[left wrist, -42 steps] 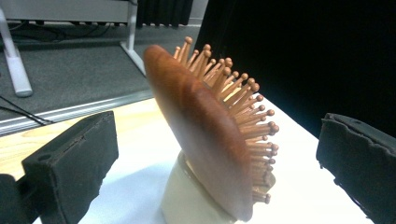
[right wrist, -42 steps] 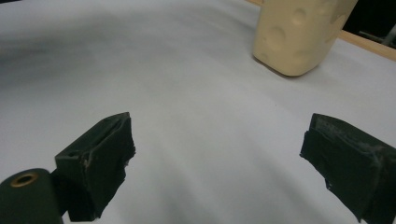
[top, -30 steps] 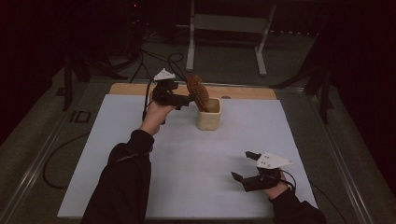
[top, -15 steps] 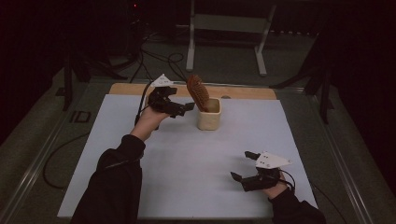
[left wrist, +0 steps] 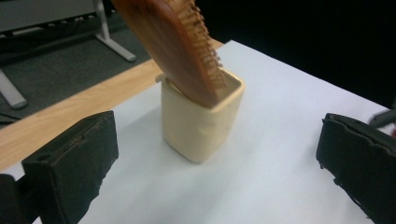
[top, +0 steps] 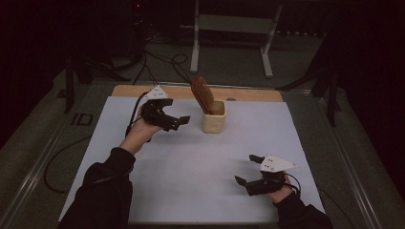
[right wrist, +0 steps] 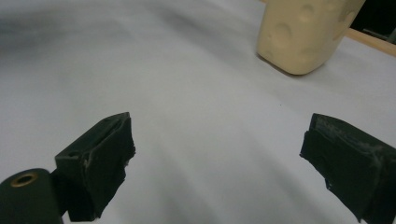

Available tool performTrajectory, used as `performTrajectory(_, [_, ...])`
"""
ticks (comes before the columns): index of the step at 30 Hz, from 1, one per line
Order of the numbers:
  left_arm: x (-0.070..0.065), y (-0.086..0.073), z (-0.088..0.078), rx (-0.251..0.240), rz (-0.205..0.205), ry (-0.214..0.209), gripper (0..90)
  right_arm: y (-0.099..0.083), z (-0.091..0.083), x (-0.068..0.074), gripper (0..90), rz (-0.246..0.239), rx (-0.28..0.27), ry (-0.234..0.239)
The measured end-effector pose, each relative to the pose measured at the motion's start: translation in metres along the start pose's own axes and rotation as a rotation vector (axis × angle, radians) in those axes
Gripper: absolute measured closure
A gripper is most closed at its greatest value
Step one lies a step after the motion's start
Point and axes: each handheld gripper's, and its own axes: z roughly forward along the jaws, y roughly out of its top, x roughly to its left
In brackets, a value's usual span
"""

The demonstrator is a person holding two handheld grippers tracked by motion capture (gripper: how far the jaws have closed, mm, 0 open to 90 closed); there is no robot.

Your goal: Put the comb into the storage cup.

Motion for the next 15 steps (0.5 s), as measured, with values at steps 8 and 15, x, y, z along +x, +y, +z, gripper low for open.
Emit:
performTrajectory(8, [-0.008,-0.013,-0.014,0.002,0.007,-0.019,0.0,0.001,0.001,0.001,8.0,-0.008,-0.002,0.009])
performTrajectory(15, [-0.013,-0.026,-0.025,0.004,0.014,-0.032,0.0,0.003,0.003,0.002,8.0,-0.006,-0.003,0.011])
